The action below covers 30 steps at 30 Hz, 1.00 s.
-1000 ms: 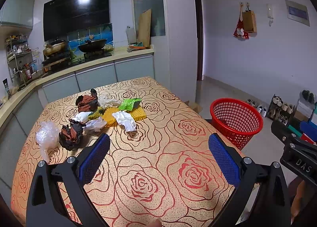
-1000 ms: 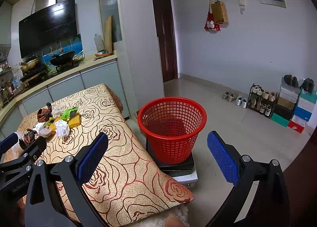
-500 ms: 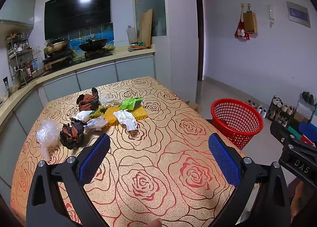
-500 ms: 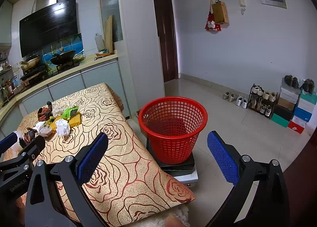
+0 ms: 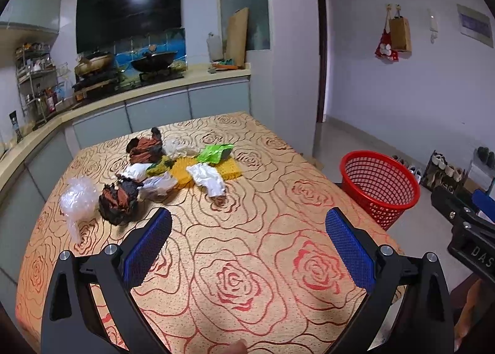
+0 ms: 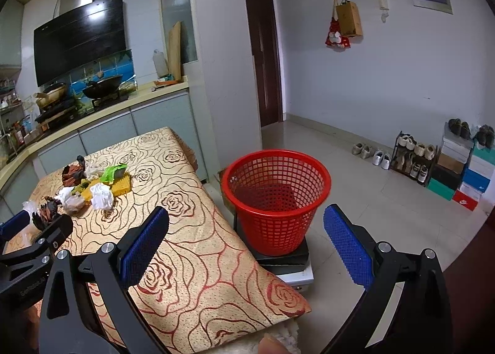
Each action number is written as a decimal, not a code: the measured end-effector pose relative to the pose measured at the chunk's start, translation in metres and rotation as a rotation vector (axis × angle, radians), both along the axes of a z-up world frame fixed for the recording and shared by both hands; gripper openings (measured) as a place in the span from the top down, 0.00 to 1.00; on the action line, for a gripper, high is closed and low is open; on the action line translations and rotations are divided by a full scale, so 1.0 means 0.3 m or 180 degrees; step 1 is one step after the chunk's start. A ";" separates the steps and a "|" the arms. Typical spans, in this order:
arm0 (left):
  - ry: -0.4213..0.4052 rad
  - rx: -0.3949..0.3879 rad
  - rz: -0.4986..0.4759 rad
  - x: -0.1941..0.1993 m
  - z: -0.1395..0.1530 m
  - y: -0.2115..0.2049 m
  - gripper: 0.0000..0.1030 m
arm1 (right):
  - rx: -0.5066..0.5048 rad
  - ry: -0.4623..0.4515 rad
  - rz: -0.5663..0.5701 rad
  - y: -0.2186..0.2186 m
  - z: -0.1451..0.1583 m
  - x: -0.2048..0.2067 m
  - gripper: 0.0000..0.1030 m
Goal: Collect trash
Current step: 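Grasp the clear plastic bag with the left gripper while the right gripper grasps the white tissue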
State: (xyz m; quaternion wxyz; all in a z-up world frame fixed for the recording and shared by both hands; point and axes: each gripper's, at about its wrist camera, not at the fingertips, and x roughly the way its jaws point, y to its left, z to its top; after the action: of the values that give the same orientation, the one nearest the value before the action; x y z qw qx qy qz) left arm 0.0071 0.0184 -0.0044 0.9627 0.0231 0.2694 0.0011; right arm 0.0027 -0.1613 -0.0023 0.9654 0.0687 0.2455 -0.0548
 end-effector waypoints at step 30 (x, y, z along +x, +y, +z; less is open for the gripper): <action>0.0641 -0.0437 0.1482 0.246 -0.131 0.935 0.07 | -0.0231 0.0533 0.1156 0.516 -0.038 0.384 0.05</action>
State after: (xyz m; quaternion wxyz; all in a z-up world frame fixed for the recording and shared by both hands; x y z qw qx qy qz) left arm 0.0809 0.2988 -0.0438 0.9042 -0.1049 0.3614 0.2020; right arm 0.1180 -0.0066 -0.0137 0.9375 -0.0164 0.3311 0.1058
